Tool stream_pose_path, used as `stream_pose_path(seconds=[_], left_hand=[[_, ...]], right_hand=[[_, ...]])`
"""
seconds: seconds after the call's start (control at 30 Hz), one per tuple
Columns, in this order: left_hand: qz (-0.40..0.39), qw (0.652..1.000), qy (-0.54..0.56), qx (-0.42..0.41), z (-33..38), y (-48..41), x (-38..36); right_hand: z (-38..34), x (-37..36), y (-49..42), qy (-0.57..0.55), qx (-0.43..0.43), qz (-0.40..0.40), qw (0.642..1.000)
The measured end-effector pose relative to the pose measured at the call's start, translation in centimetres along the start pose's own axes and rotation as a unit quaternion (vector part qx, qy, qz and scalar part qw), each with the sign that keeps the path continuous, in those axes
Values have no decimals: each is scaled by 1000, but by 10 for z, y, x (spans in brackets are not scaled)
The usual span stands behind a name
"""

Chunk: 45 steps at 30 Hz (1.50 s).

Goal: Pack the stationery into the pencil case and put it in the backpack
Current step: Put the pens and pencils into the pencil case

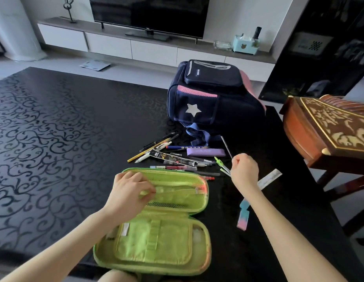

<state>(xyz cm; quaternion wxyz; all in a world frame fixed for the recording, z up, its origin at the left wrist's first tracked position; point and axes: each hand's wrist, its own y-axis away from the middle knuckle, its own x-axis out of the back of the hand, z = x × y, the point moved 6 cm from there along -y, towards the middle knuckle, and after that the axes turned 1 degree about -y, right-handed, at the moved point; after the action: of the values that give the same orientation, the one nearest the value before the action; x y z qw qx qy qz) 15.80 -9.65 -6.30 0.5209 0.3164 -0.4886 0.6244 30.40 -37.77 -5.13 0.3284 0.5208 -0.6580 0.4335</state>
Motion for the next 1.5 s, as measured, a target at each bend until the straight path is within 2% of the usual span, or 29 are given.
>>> stream_pose_path(seconds=[0.07, 0.13, 0.17, 0.3, 0.37, 0.43, 0.47, 0.5, 0.57, 0.63, 0.73, 0.87, 0.93, 0.97, 1.07, 1.13, 1.2, 1.3, 1.37, 1.4, 1.5], left_hand=[[17, 1000, -5, 15, -5, 5, 4], [31, 999, -16, 16, -8, 10, 7], [36, 999, -16, 9, -7, 12, 9], [43, 999, -16, -27, 0, 14, 13], [37, 999, -11, -26, 0, 13, 13], [22, 1000, -4, -22, -3, 12, 12], [10, 1000, -2, -20, -3, 12, 10], [-1, 1000, 1, -20, -3, 12, 9], [-18, 1000, 5, -23, -1, 12, 6], [-31, 999, 8, -26, 2, 12, 5], [-40, 998, 28, -26, 3, 12, 3], [-46, 997, 56, -24, 1, 13, 0], [-30, 997, 60, -36, 4, 15, 3], [-19, 997, 57, -42, 5, 17, 6], [9, 998, 42, -49, 6, 22, 11], [25, 998, 28, -57, 7, 25, 15], [37, 998, 6, -60, 7, 27, 17], [48, 997, 5, -55, 7, 27, 21], [45, 998, 13, -51, 6, 26, 22], [41, 998, 16, -49, 6, 24, 22], [40, 998, 16, -48, 4, 21, 23]], right_hand=[[-47, 9, 38, -88, 155, -25, 984], [-89, 13, 76, -65, 320, -28, 945], [-102, 6, 88, -26, 374, -24, 927], [-128, -20, 110, 12, 444, -57, 894], [-120, -12, 98, -29, 396, -16, 918], [-87, 8, 69, -42, 240, 84, 966], [-65, 14, 53, -11, 145, 101, 984], [-43, 13, 41, 41, 64, 73, 994], [-11, -2, 26, 121, -28, -46, 991], [11, -16, 19, 103, -73, -118, 985], [20, -17, 18, 9, -124, -153, 980], [-3, 11, 36, -90, -81, -69, 990], [-35, 23, 52, -177, -15, -54, 983], [-55, 24, 61, -200, 33, -73, 977], [-108, 14, 87, -150, 183, -160, 958], [-132, 7, 97, -75, 269, -153, 948], [-148, -3, 106, -27, 318, -152, 935], [-157, -18, 118, 20, 341, -232, 911], [-154, -16, 117, -21, 324, -275, 905], [-150, -11, 108, -65, 297, -262, 916], [-127, 4, 60, -128, 189, -83, 970]])
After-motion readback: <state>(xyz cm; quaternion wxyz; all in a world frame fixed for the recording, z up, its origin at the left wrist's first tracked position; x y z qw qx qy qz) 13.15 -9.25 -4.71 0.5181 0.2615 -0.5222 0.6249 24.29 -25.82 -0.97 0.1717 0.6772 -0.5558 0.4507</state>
